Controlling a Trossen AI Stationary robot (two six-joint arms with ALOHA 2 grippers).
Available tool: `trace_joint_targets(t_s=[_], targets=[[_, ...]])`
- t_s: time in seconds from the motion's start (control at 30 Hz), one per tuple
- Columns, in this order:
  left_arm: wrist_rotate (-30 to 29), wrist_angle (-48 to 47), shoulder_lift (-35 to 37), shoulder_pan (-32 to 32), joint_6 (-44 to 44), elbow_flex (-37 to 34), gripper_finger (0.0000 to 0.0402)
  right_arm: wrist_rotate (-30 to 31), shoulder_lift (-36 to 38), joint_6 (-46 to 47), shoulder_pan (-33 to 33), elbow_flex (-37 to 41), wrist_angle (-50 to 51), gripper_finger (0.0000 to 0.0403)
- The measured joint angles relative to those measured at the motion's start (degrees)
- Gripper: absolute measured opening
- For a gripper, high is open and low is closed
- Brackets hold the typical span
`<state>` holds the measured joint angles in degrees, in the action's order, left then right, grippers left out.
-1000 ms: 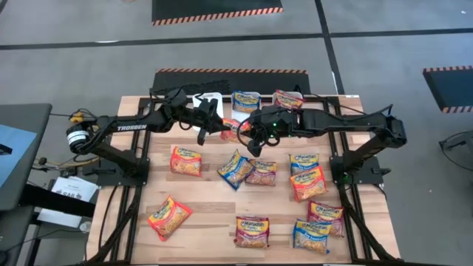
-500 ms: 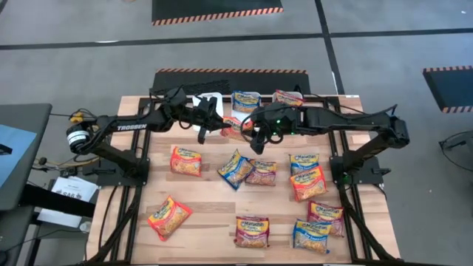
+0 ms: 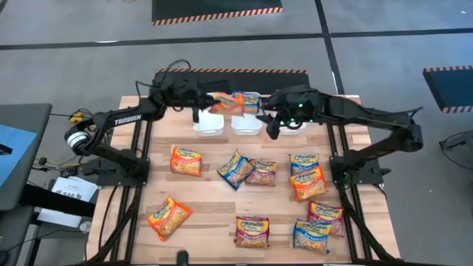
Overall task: Sort Maruchan noodles
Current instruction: Put the orange noodle pack into the left white bin
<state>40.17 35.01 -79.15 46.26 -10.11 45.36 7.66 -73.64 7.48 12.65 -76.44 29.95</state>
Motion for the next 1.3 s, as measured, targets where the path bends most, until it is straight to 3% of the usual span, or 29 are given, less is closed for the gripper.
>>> trace_joint_targets(t_s=[0.2, 0.43, 0.63, 1.3], targets=[[0.73, -5.16, 0.00, 9.25, 1.26, 0.00, 0.0000, -0.02, 1.02, -3.84, 2.07, 0.00, 1.12, 0.0220], [-4.17, -12.41, -1.18, 12.59, 5.24, -0.06, 0.0000, -0.04, 0.58, -6.14, 4.80, 0.00, 1.37, 0.0221], [-10.02, -11.14, -4.89, 13.00, 4.69, -1.79, 0.0000, -0.02, 0.54, -6.11, 5.57, 0.02, 1.85, 0.0221], [-8.80, 2.44, -21.42, 13.16, -2.63, -1.79, 0.0000, -0.04, 0.54, -6.44, 5.50, 0.02, 1.78, 0.0221]])
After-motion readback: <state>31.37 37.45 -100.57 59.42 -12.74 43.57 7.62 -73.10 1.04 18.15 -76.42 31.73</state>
